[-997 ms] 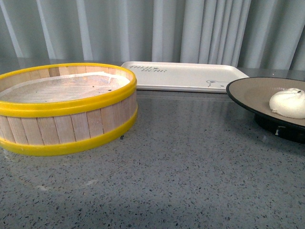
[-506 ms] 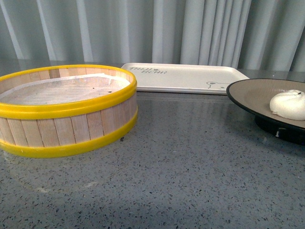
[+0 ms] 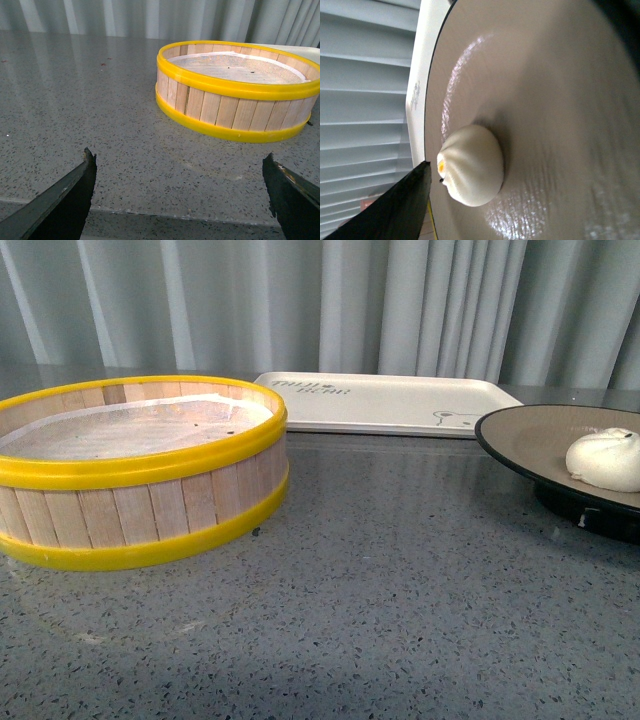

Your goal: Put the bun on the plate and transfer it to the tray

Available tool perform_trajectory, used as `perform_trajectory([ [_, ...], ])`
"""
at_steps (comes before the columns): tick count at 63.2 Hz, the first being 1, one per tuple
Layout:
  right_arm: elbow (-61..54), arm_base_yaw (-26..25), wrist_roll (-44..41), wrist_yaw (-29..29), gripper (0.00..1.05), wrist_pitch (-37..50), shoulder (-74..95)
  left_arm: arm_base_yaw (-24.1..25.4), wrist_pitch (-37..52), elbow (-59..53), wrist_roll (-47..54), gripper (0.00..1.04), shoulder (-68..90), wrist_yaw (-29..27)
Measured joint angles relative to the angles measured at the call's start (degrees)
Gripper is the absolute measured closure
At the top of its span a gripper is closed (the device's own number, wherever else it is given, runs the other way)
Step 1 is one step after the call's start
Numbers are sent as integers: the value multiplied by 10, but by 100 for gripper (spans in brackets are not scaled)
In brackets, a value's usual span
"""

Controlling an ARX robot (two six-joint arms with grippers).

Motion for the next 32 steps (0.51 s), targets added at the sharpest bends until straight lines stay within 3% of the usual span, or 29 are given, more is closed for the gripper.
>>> perform_trajectory([
  [32, -33, 5, -2, 13, 101, 2, -30, 0, 0, 0, 0, 7, 0, 0],
])
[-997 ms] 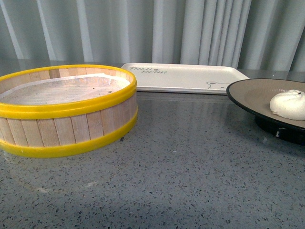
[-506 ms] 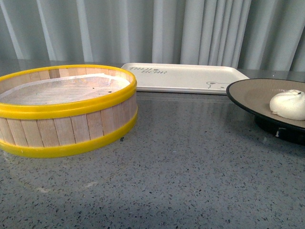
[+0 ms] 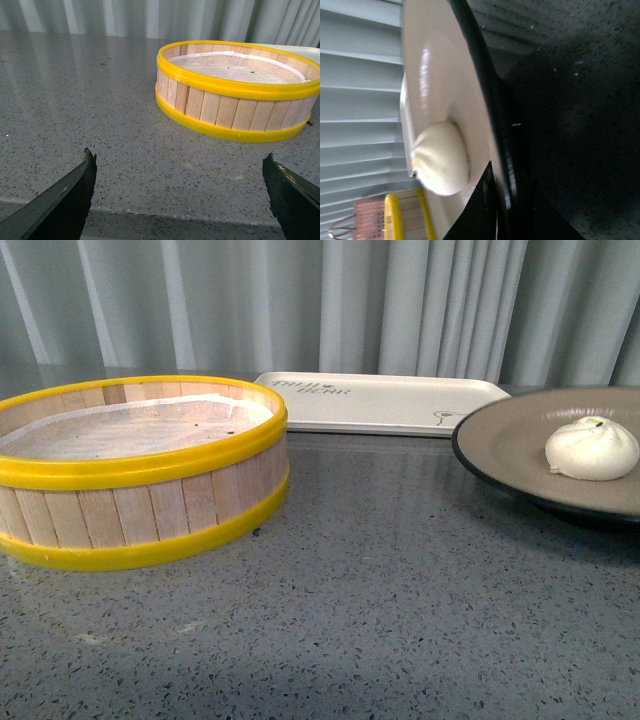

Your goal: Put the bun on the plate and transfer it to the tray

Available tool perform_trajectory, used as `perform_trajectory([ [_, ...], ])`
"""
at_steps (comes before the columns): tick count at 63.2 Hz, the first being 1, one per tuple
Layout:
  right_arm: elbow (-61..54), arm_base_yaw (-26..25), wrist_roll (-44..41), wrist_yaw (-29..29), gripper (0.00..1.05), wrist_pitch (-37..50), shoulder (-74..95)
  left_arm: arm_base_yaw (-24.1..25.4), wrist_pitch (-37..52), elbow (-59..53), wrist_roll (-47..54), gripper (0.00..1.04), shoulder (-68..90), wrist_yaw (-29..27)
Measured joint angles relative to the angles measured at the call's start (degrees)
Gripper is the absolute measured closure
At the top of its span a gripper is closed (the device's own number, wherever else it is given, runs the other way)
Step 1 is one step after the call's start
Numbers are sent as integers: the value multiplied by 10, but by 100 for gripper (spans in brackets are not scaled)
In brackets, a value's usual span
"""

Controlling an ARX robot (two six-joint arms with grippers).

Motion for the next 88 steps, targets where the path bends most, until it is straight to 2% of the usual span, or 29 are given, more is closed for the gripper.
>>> perform_trajectory([
  [24, -27, -4, 3, 3, 102, 23, -74, 0, 0, 0, 0, 7, 0, 0],
  [34, -30, -12, -1, -13, 102, 22, -124, 0, 0, 0, 0, 7, 0, 0],
  [40, -29, -31, -9, -35, 102, 25, -137, 0, 0, 0, 0, 7, 0, 0],
  [50, -14, -83, -20, -39, 102, 69, -93, 0, 0, 0, 0, 7, 0, 0],
  [56, 19, -111, -23, -38, 102, 97, -32, 0, 0, 0, 0, 7, 0, 0],
  [65, 72, -115, -21, -40, 102, 109, 45, 0, 0, 0, 0, 7, 0, 0],
  [76, 165, -96, -8, -41, 102, 100, 150, 0, 0, 0, 0, 7, 0, 0],
  [88, 318, -59, 33, -26, 102, 63, 254, 0, 0, 0, 0, 7, 0, 0],
])
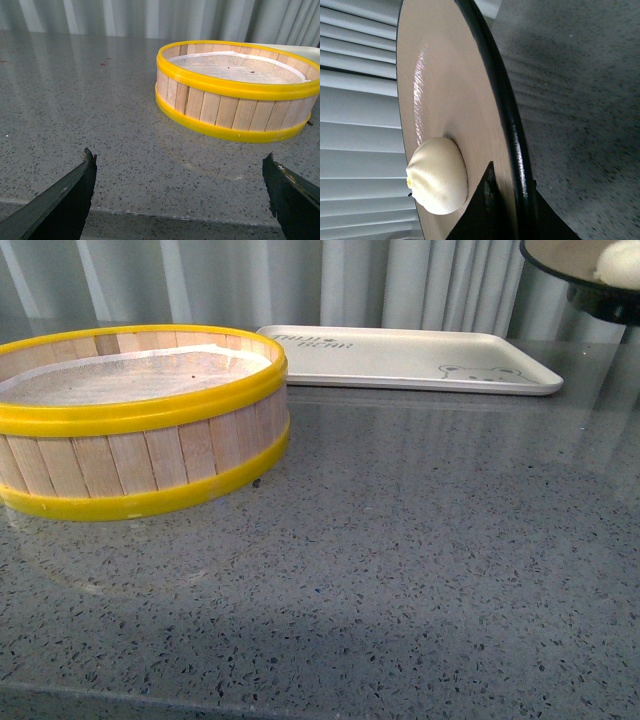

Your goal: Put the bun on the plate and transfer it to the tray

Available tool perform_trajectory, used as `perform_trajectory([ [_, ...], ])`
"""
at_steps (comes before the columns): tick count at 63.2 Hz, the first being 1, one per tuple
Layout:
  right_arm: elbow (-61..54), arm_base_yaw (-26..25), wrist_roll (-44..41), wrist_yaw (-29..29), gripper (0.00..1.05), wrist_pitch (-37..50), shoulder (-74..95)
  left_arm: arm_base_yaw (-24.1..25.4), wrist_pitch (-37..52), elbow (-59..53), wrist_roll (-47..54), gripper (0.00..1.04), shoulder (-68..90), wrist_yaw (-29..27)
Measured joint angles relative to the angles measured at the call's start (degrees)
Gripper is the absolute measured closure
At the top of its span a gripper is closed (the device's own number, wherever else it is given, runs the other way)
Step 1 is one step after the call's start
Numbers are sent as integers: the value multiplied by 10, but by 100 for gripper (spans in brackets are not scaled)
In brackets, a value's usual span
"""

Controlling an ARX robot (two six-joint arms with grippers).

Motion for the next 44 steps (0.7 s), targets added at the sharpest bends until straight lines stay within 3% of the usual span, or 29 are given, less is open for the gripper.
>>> perform_trajectory([
  [44, 362, 84, 47, -7, 102, -174, 261, 0, 0, 0, 0, 7, 0, 0],
])
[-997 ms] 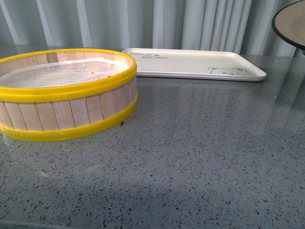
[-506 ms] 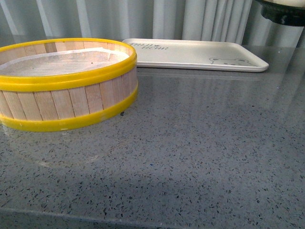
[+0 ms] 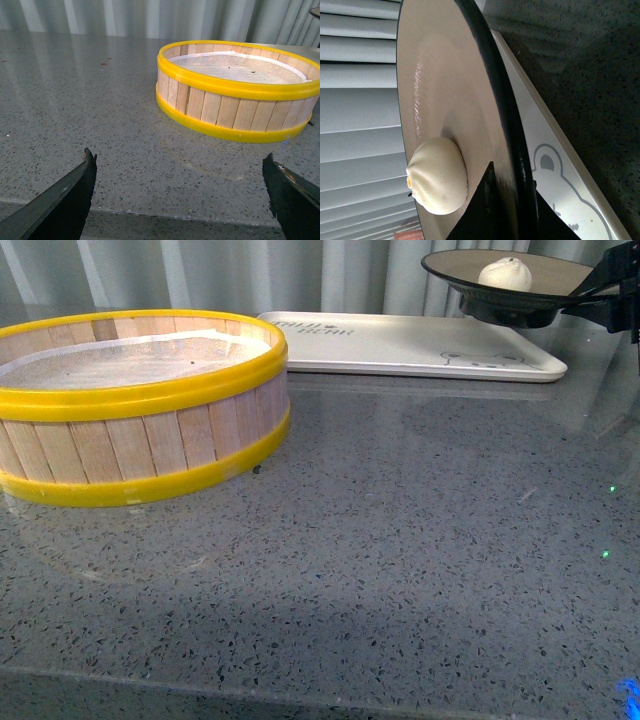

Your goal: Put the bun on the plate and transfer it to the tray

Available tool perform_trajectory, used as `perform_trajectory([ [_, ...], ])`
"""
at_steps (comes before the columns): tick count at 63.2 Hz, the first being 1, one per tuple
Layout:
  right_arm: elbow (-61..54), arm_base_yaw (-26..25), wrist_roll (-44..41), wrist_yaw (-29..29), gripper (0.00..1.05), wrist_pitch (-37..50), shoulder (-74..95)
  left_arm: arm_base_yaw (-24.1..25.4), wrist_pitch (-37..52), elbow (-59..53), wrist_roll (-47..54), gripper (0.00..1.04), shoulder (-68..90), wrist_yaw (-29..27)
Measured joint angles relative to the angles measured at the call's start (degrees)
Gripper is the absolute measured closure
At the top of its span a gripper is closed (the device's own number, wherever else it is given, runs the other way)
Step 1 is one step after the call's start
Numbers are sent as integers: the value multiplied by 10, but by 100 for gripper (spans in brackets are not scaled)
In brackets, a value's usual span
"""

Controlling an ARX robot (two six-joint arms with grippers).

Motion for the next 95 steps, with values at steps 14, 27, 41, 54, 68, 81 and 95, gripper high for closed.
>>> perform_trajectory([
  [14, 72, 23, 0, -9, 102, -23, 41, 0, 0, 0, 0, 7, 0, 0],
  [27, 158, 40, -2, -26, 102, -77, 92, 0, 0, 0, 0, 7, 0, 0],
  [41, 226, 39, -17, -30, 102, -123, 125, 0, 0, 0, 0, 7, 0, 0],
  [54, 277, 38, -38, -35, 102, -162, 146, 0, 0, 0, 0, 7, 0, 0],
  [68, 288, 36, -36, -34, 102, -174, 146, 0, 0, 0, 0, 7, 0, 0],
  [81, 285, 33, -29, -40, 102, -176, 141, 0, 0, 0, 0, 7, 0, 0],
  [95, 302, 40, -25, -43, 102, -226, 141, 0, 0, 0, 0, 7, 0, 0],
])
